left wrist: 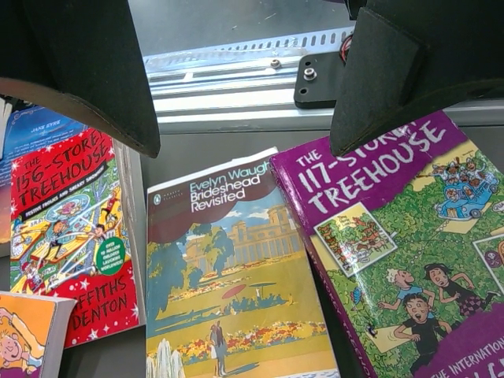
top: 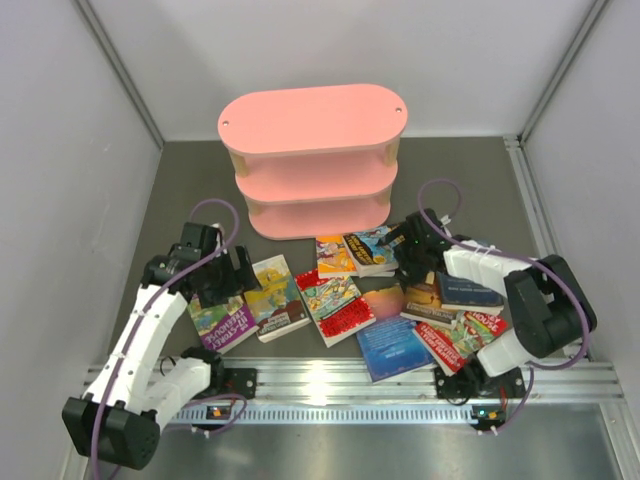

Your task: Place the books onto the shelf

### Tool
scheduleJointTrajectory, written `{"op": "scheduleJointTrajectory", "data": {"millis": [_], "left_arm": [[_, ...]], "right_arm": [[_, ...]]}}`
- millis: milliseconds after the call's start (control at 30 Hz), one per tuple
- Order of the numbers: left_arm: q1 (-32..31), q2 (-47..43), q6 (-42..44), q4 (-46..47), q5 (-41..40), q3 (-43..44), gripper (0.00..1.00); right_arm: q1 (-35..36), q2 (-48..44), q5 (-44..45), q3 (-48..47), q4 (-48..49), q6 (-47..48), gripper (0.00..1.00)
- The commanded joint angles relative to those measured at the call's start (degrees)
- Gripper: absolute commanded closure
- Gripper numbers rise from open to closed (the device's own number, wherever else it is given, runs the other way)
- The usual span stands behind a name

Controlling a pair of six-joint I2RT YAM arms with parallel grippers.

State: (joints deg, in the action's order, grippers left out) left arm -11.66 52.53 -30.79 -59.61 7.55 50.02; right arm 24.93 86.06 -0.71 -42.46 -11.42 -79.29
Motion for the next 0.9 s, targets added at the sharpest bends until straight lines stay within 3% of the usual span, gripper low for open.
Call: {"op": "scheduleJointTrajectory", "data": {"millis": [0,133,433,533,667,733,867], "left_arm": [[-0.6,0.1,1.3,0.6,-1.6,1.7,0.06],[-0.7,0.3,1.3,0.6,-1.8,1.5,0.06],[-1.0,0.1,1.1,0.4,-1.3,0.9,0.06],[-1.0,0.0,0.8,0.6,-1.0,0.7,0.07],[-1.0,-0.2,0.6,0.5,-0.7,0.8,0.07],[-1.0,-0.3,0.6,0.5,-0.4,1.1,0.07],[-1.0,-1.1,0.6,1.9,4.6,1.7,0.03]], "right_arm": [[1.5,2.0,3.2,-1.4,-3.6,-1.0,0.03],[1.8,2.3,5.0,-1.6,-5.1,-0.9,0.09],[-0.6,1.0,10.5,-4.6,-8.5,7.7,0.39],[-2.0,0.9,11.3,-5.4,-9.1,10.2,0.53],[-2.8,0.6,11.2,-6.1,-9.8,13.3,0.87],[-2.8,-0.7,10.6,-6.5,-11.0,14.7,0.97],[-2.5,-4.8,8.5,-7.2,-13.3,17.6,1.0]]}}
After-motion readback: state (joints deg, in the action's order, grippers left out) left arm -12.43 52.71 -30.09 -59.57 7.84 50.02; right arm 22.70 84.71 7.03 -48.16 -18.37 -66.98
